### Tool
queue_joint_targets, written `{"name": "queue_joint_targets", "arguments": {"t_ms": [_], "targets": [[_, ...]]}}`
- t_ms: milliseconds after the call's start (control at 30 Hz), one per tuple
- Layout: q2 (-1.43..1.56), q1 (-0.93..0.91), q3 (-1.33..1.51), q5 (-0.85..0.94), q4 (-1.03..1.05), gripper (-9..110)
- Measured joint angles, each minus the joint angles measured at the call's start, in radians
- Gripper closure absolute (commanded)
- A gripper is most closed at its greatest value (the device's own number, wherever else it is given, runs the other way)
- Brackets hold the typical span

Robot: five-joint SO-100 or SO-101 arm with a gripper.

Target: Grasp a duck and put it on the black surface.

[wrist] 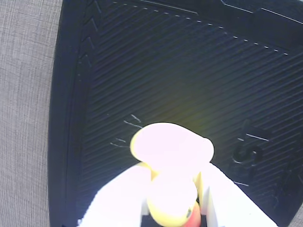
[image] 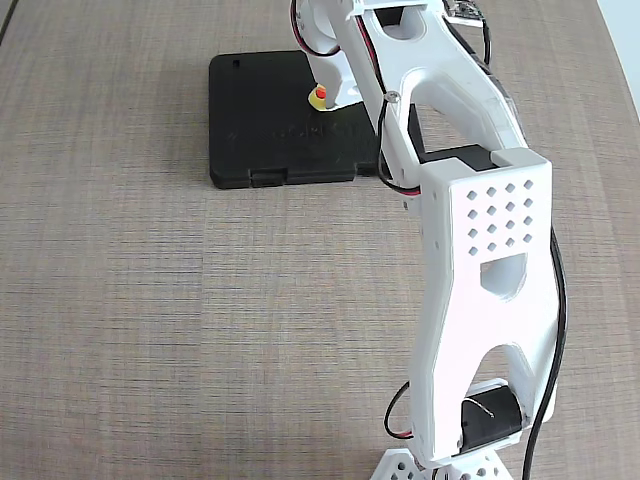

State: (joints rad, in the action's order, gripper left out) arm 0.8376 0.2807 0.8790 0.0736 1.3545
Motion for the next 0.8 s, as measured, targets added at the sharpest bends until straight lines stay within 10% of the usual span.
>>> {"name": "queue_joint_targets", "arguments": {"t_ms": [467,800], "targets": [[0.023,0.0,0.002,0.0,-0.003,81],[0.606,-0.014,0.041,0.0,0.021,81]]}}
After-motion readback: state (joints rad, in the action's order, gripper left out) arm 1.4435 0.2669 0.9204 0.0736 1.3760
